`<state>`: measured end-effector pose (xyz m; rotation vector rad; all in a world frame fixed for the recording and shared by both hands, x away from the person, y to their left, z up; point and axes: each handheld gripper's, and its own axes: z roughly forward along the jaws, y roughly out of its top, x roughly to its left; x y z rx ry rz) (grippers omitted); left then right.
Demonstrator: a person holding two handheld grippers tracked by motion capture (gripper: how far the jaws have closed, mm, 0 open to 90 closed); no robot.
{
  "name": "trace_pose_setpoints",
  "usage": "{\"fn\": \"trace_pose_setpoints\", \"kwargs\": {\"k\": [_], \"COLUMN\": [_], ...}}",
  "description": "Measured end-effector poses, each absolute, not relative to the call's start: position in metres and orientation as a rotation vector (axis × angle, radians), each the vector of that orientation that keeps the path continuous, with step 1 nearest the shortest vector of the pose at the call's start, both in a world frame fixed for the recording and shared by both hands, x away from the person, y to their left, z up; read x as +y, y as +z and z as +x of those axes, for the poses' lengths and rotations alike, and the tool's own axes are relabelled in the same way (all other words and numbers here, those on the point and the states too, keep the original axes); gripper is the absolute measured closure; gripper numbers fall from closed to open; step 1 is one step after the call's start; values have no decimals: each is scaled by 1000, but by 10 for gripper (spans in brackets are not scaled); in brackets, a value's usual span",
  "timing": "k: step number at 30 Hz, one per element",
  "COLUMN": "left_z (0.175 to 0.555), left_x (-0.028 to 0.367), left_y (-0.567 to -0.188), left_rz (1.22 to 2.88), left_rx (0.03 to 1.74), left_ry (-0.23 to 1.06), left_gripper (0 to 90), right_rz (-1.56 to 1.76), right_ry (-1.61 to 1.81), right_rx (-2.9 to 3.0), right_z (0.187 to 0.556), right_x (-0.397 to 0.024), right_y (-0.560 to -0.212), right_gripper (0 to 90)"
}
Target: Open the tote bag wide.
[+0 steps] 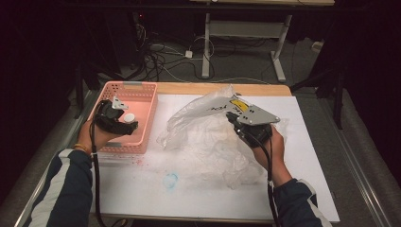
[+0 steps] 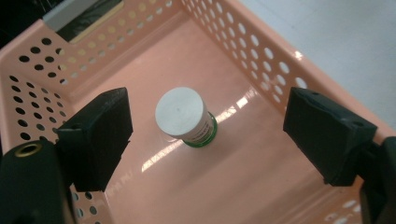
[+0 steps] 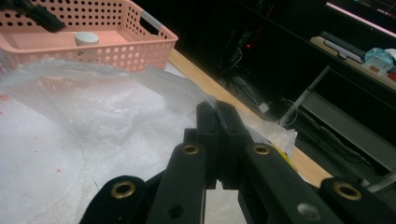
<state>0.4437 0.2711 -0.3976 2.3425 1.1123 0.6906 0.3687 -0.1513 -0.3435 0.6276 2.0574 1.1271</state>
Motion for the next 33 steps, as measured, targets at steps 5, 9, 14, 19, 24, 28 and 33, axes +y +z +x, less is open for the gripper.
{"fn": "trace_pose_setpoints", "kwargs": {"k": [5, 9, 14, 19, 24, 28, 33], "left_z": [468, 486, 504, 508, 506, 503, 494], "left_x": [269, 266, 272, 281, 281, 281, 284], "left_y": [-407, -417, -432, -438, -436, -432, -421], "left_rz": [2408, 2458, 2516, 2486, 2515, 2491, 2397], "left_rx": [1176, 1220, 1297, 1307, 1266, 1233, 1198], "left_ry": [640, 599, 490, 401, 403, 431, 482], "left_gripper": [158, 177, 292, 472, 481, 482, 483], "right_rz": [622, 617, 613, 626, 626, 631, 635], "right_ry": [1152, 1163, 1158, 1169, 1173, 1176, 1174], "right_rx": [2054, 2067, 2097, 2103, 2114, 2122, 2128], "right_z": [365, 363, 364, 365, 366, 366, 371], "right_x": [-151, -150, -149, -153, -154, -153, -152], "right_y": [-342, -343, -350, -352, -354, -355, -356], "right_gripper": [900, 900, 900, 900, 900, 900, 900]}}
